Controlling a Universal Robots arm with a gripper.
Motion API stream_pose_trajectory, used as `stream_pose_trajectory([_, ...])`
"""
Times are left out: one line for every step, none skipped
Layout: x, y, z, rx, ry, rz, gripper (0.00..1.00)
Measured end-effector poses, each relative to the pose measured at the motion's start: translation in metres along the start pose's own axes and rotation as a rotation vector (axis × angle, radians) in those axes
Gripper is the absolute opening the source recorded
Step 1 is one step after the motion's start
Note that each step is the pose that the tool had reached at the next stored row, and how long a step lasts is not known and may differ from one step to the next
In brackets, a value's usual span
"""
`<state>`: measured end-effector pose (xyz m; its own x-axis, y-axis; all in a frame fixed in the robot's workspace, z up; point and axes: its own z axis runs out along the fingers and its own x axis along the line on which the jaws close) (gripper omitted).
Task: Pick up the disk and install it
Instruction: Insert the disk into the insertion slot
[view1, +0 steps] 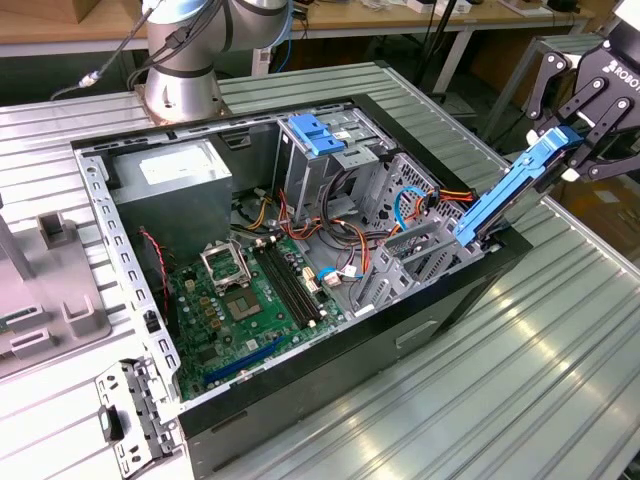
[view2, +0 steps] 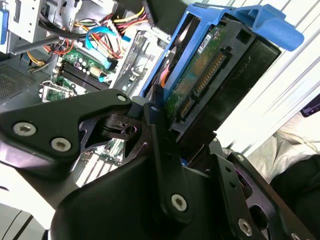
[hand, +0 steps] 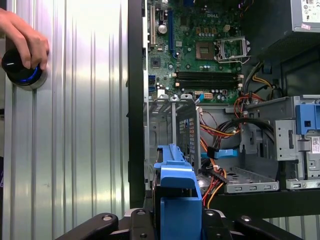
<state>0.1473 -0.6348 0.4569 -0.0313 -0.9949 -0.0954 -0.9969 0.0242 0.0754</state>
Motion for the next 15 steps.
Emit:
stream_pose_trajectory([0.0001,0.0024,0.0002,0.0000,0.0001,0.000,0.36])
stream_pose_trajectory([0.0002,0.0055,0.0005,0.0000,0.0001,0.000,0.36])
stream_pose_trajectory([0.0003,0.0081,0.0009,0.0000,0.0000,0.000,0.36])
stream_pose_trajectory([0.0004,0.0109,0.0013,0.0001,-0.0002,0.000,0.36])
stream_pose_trajectory([0.0005,0.0134,0.0016,0.0000,-0.0003,0.000,0.36])
stream_pose_trajectory([0.0006,0.0159,0.0019,0.0000,-0.0004,0.000,0.36])
stream_pose_trajectory([0.0007,0.0199,0.0025,0.0001,-0.0005,0.000,0.36])
stream_pose_trajectory([0.0007,0.0227,0.0028,0.0000,-0.0005,0.000,0.36])
stream_pose_trajectory([0.0007,0.0243,0.0031,0.0000,-0.0008,0.000,0.36])
stream_pose_trajectory([0.0008,0.0266,0.0033,0.0000,-0.0010,0.000,0.36])
stream_pose_trajectory([0.0009,0.0295,0.0037,0.0000,-0.0016,0.000,0.36])
stream_pose_trajectory([0.0008,0.0317,0.0039,0.0000,-0.0016,0.000,0.36])
stream_pose_trajectory([0.0008,0.0329,0.0040,0.0000,-0.0017,0.000,0.36])
stream_pose_trajectory([0.0006,0.0340,0.0042,0.0000,-0.0017,0.000,0.36])
stream_pose_trajectory([-0.0024,0.0357,0.0049,0.0000,-0.0018,0.000,0.36])
